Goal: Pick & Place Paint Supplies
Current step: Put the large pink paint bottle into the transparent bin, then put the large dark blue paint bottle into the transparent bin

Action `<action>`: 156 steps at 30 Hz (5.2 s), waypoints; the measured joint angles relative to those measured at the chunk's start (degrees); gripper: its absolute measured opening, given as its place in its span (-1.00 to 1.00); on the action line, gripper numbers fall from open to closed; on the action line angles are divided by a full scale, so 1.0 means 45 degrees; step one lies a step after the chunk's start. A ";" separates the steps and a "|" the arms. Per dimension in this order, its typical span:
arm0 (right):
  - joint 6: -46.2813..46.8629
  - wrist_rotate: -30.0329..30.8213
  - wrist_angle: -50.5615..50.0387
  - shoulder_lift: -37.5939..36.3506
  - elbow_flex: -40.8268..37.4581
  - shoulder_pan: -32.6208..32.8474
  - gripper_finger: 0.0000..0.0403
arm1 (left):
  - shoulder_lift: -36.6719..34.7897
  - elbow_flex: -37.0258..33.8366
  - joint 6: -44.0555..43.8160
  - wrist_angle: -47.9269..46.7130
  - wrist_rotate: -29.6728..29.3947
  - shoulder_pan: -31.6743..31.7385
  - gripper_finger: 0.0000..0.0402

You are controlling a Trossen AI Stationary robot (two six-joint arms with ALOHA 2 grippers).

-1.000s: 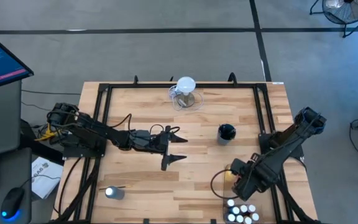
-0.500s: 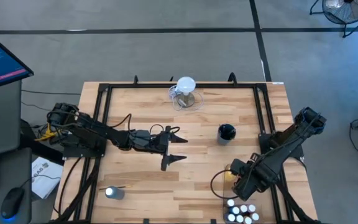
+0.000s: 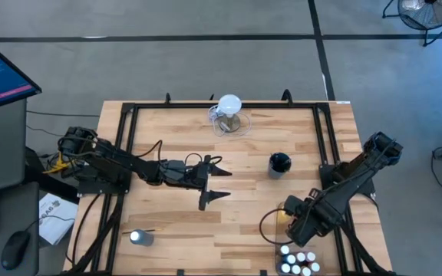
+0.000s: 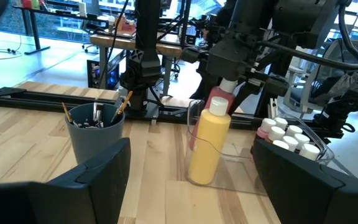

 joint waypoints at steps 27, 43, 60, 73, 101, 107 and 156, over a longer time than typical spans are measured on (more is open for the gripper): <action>-0.0202 -0.0008 -0.0039 0.0005 0.0001 -0.0178 0.15 | 0.0000 0.0005 0.0000 0.0073 0.0345 0.0000 0.48; -0.0295 0.0149 -0.0210 0.0010 0.0010 -0.0178 0.04 | 0.0001 0.0005 0.0000 0.0092 0.0442 0.0000 0.48; -0.0207 0.0753 -0.0802 0.0005 0.0010 -0.0163 0.05 | 0.0005 0.0005 0.0000 0.0092 0.0442 0.0000 0.48; -0.0199 0.0827 -0.0619 0.0005 0.0010 -0.0168 0.20 | 0.0005 0.0005 -0.0002 0.0092 0.0442 0.0003 0.48; -0.0308 0.0834 -0.1298 0.0010 0.0743 -0.0261 0.14 | 0.0005 0.0005 -0.0005 0.0083 0.0492 0.0004 0.48; -0.0330 0.0861 -0.1298 0.0010 0.0743 -0.0256 0.14 | 0.0005 0.0005 -0.0010 0.0087 0.0549 0.0005 0.48; -0.2877 0.0366 -0.3110 0.0010 0.3165 -0.1565 0.65 | 0.0005 0.0005 -0.0011 0.0040 0.0653 0.0005 0.48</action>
